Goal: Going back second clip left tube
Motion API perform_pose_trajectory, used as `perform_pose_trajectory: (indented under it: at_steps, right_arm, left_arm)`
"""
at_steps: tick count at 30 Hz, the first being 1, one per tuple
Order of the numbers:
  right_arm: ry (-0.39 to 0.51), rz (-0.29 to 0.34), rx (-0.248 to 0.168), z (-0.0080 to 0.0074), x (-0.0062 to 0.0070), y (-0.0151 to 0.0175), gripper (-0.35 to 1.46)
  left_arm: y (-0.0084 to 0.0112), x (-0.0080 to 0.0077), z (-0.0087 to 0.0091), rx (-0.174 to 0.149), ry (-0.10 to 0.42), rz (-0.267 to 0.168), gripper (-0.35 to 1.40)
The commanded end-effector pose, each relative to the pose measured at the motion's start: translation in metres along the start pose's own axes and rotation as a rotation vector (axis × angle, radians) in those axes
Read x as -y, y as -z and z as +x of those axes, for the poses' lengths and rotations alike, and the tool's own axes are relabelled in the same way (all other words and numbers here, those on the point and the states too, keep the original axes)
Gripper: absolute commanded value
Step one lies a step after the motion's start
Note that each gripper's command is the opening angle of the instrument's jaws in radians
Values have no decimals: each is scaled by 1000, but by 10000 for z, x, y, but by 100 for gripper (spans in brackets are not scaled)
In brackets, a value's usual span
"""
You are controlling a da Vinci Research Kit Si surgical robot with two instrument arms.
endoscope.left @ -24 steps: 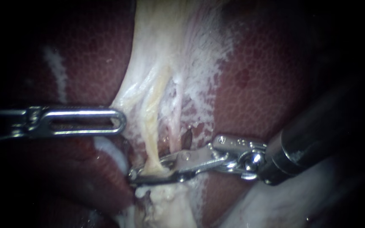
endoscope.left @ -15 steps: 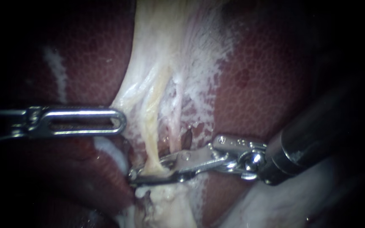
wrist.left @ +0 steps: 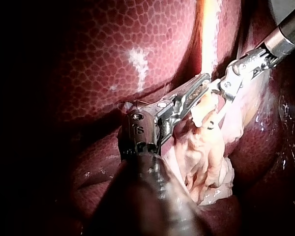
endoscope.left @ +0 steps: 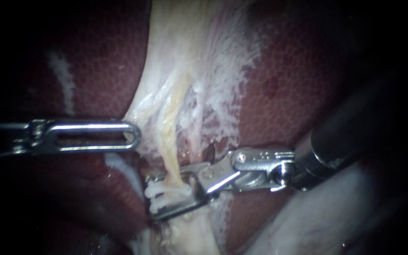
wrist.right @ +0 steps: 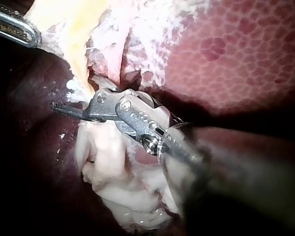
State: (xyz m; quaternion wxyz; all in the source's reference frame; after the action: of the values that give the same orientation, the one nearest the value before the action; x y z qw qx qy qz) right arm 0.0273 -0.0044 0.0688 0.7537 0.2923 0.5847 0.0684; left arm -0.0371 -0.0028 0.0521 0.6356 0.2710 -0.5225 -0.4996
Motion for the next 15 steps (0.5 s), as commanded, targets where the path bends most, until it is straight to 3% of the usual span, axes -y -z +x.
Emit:
perform_pose_trajectory:
  at_steps: [1,7,15]
  right_arm:
    - [12,-3,0,0,0,0,59]
    - [103,-4,1,2,-2,4,60]
    - [110,-6,2,0,4,23,60]
  left_arm:
    - [0,0,0,0,0,-1,-35]
    - [0,0,0,0,0,-1,-35]
    - [1,0,0,0,-1,0,-35]
